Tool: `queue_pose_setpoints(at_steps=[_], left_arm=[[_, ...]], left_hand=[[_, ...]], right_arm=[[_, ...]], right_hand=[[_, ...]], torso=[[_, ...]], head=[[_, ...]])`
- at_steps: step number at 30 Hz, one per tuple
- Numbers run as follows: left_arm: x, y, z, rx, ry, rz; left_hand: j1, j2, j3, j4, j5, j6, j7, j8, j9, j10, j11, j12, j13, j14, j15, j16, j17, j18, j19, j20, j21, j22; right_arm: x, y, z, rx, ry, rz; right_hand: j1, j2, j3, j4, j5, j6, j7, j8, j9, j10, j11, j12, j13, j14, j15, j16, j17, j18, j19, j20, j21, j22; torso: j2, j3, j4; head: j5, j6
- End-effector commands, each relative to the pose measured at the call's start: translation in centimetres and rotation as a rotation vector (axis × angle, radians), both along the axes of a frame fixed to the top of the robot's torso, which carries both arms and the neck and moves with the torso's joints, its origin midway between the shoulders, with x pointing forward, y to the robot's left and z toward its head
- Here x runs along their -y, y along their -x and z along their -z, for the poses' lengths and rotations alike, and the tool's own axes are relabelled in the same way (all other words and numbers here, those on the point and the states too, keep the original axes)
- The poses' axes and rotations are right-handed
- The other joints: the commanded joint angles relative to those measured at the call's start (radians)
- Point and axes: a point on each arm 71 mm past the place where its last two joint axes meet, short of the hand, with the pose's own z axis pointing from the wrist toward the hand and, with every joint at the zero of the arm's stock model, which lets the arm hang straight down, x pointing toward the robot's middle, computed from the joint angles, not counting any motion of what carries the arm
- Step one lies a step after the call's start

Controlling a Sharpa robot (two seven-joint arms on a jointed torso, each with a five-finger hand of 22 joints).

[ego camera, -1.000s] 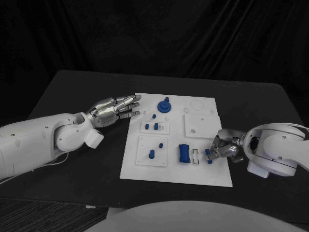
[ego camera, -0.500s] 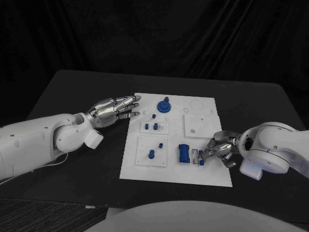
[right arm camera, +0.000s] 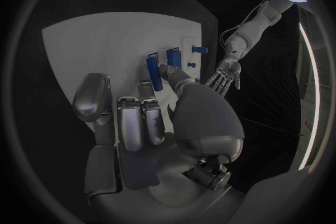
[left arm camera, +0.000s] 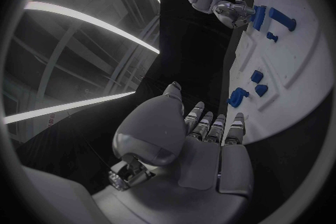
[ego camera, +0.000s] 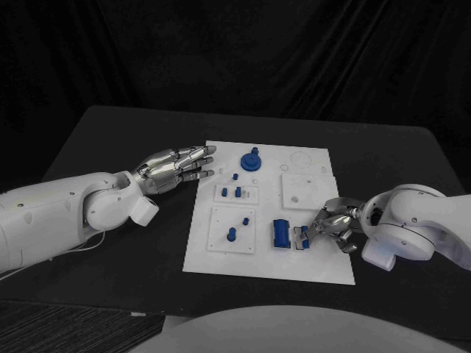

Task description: Assemble the parts on the task board

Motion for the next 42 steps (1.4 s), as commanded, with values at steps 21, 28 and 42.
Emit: queue_pose_setpoints(at_steps=[21, 28, 42], left_arm=[[0.27, 0.09, 0.0, -0.007, 0.016, 0.017], [0.28, 0.1, 0.02, -0.008, 0.015, 0.018], [0.22, 0.08, 0.1, -0.012, 0.011, 0.018]], left_hand=[[0.01, 0.0, 0.006, 0.001, 0.006, -0.009, 0.0, 0.003, 0.0, 0.001, 0.007, 0.003, 0.001, 0.0, 0.006, 0.004, 0.001, 0.009, 0.002, 0.003, 0.002, -0.002], [0.01, 0.0, 0.006, 0.001, 0.006, -0.009, 0.0, 0.003, 0.0, 0.001, 0.007, 0.003, 0.001, 0.0, 0.006, 0.004, 0.001, 0.009, 0.002, 0.003, 0.002, -0.002], [0.011, 0.0, 0.007, 0.0, 0.007, -0.011, 0.0, 0.002, 0.0, 0.0, 0.008, 0.003, 0.001, 0.0, 0.007, 0.004, 0.001, 0.009, 0.002, 0.003, 0.002, -0.001]], right_arm=[[-0.84, -0.01, 0.36, -0.002, 0.042, -0.059], [-0.71, 0.02, 0.47, -0.015, 0.054, -0.061], [-0.78, 0.15, 0.53, -0.031, 0.06, -0.076]], right_hand=[[-0.021, 0.009, 0.02, -0.009, -0.069, -0.008, -0.002, 0.018, 0.007, 0.103, -0.01, 0.004, 0.263, 0.083, -0.009, -0.007, 0.133, 0.011, -0.003, 0.001, -0.012, 0.134], [-0.076, 0.005, -0.013, 0.041, -0.226, -0.029, 0.002, 0.018, 0.006, 0.103, -0.006, 0.004, 0.263, 0.081, -0.006, -0.009, 0.126, 0.012, -0.006, 0.002, -0.022, 0.131], [-0.118, -0.016, -0.128, 0.115, -0.382, -0.045, 0.007, 0.026, 0.003, 0.103, -0.001, 0.004, 0.263, 0.08, -0.002, -0.012, 0.12, 0.014, -0.008, 0.006, -0.031, 0.129]], torso=[[-0.001, 0.0005, 0.0005], [-0.002, 0.001, 0.0003], [-0.002, 0.0007, -0.0002]], head=[[0.003, 0.0], [0.003, 0.0], [0.007, 0.0]])
